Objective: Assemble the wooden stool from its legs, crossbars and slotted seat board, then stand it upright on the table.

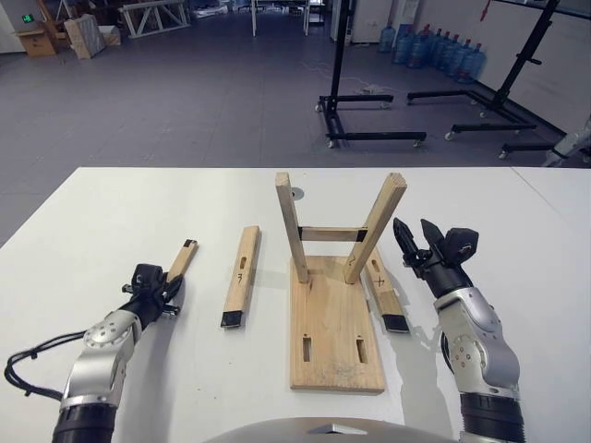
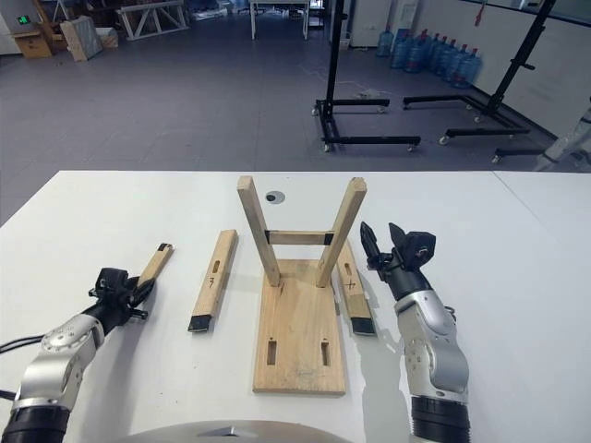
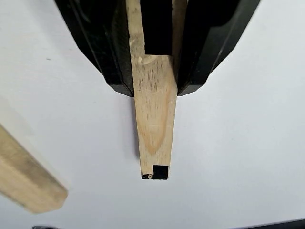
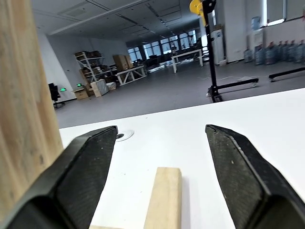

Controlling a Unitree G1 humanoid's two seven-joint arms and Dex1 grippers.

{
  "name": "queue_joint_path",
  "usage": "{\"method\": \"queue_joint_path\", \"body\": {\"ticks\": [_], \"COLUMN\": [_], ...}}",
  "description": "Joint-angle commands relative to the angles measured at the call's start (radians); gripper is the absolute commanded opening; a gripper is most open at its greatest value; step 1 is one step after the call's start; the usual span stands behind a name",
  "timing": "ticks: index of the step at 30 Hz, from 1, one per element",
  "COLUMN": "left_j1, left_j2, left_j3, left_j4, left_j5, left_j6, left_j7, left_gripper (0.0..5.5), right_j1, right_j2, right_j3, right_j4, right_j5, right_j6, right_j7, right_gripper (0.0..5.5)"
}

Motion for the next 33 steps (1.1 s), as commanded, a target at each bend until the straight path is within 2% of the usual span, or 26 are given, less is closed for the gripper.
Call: {"method": "queue_joint_path", "body": {"ticks": [1,4,6,11,14,18,21,26,33], "left_j1": [0.035,0.108,0.170,0.164,0.067,-0.021,-0.073,-0.137,-0.210], "left_j2": [-0.075,-0.090,-0.057,0.013,0.033,0.045,0.026,-0.007,-0.029], "left_j3": [0.022,0.010,-0.004,-0.065,-0.126,-0.240,-0.290,-0.344,-0.389], "left_j4": [-0.102,-0.270,-0.382,-0.468,-0.436,-0.345,-0.240,-0.183,-0.137], "left_j5": [-0.104,-0.326,-0.479,-0.581,-0.414,-0.087,0.081,0.169,0.174], "left_j6": [-0.167,-0.118,-0.037,0.071,0.024,-0.181,-0.338,-0.468,-0.511], "left_j7": [-0.076,-0.222,-0.322,-0.446,-0.408,-0.357,-0.299,-0.258,-0.265], "left_gripper": [1.27,1.27,1.27,1.27,1.27,1.27,1.27,1.27,1.27], "right_j1": [0.080,0.152,0.173,0.133,0.064,0.004,-0.038,-0.094,-0.144], "right_j2": [-0.062,-0.130,-0.169,-0.192,-0.148,-0.081,-0.037,0.007,0.090], "right_j3": [-0.007,-0.007,-0.010,0.014,0.034,0.062,0.101,0.155,0.150], "right_j4": [0.019,-0.006,-0.029,-0.113,-0.134,-0.169,-0.162,-0.121,-0.072], "right_j5": [0.087,0.201,0.274,0.445,0.544,0.680,0.688,0.627,0.612], "right_j6": [0.057,0.155,0.226,0.380,0.467,0.560,0.584,0.564,0.508], "right_j7": [0.162,0.322,0.397,0.446,0.355,0.222,0.133,0.081,0.075], "right_gripper": [3.41,3.41,3.41,3.41,3.41,3.41,3.41,3.41,3.41]}}
